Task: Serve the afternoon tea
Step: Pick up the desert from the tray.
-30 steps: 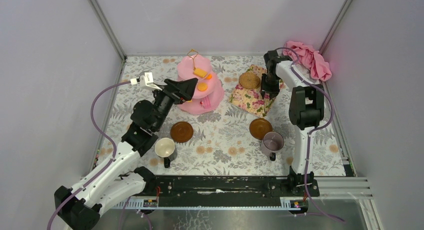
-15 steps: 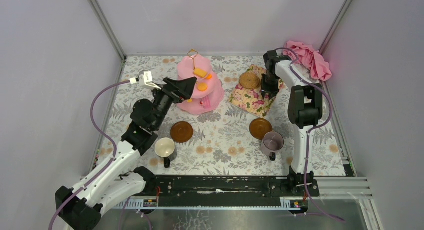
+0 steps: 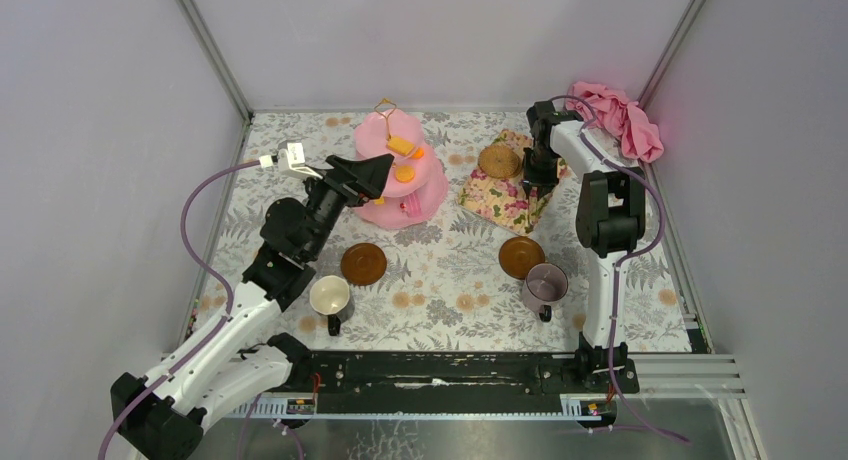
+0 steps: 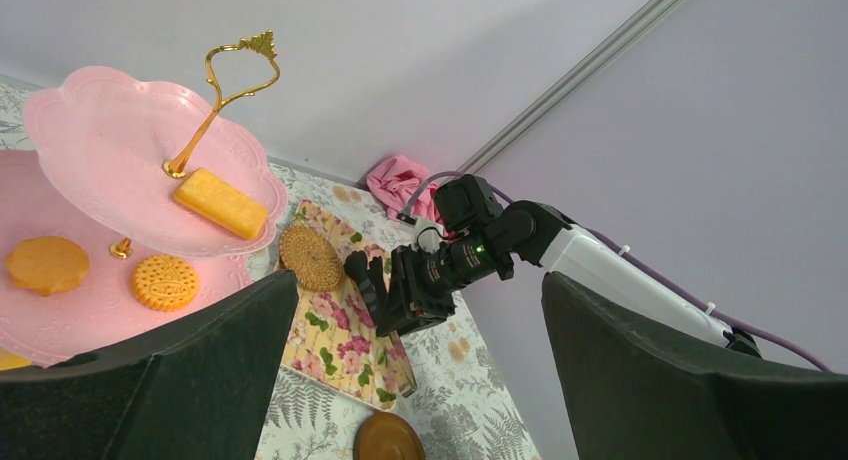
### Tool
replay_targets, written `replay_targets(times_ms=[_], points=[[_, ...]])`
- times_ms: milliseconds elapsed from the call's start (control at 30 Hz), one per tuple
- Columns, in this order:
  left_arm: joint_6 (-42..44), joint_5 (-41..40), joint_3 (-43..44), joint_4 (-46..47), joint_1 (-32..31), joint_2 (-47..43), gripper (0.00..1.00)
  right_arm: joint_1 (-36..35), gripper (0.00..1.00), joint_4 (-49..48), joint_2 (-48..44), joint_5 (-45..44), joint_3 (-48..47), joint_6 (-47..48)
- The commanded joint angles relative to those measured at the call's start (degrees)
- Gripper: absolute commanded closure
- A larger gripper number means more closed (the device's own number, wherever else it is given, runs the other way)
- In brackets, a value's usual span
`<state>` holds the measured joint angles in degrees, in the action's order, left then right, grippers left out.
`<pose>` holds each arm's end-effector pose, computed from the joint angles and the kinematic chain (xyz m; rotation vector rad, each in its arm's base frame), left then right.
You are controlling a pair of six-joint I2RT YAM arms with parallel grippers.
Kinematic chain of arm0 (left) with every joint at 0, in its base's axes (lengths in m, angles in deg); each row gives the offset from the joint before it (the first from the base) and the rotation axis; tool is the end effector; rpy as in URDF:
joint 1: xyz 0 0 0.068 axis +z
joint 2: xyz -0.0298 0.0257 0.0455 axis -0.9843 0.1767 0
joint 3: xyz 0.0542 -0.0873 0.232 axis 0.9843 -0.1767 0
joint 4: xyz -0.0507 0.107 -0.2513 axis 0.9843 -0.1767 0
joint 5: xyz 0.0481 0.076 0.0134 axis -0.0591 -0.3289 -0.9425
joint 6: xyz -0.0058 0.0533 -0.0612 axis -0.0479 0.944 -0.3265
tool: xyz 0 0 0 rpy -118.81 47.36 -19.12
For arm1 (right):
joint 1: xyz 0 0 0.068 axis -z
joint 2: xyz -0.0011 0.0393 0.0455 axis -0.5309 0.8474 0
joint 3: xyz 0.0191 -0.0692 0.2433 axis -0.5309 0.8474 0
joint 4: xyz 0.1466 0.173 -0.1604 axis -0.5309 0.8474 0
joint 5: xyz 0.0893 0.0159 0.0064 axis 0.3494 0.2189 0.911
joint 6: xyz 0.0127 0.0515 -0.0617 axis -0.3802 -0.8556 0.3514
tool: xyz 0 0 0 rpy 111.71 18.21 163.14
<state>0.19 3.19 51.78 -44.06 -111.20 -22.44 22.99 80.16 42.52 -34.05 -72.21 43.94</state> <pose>0.2365 -0.1311 0.3497 -0.2869 1.4289 -0.9648 0.4688 0.0717 0.1349 0.1127 2.8712 0.0125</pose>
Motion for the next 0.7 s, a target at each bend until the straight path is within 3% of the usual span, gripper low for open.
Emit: replay_targets(times_ms=[0,667], points=[[-0.37,0.32,0.25,2.79,0.44,-0.59,0.00,0.21,0.91,1.95,-3.75,0.39,-1.90,0.54],[-0.51,0.27,1.08,2.55,0.53,-0.41,0.00,0.22,0.94,1.78,-7.41,0.53,-0.34,0.32]])
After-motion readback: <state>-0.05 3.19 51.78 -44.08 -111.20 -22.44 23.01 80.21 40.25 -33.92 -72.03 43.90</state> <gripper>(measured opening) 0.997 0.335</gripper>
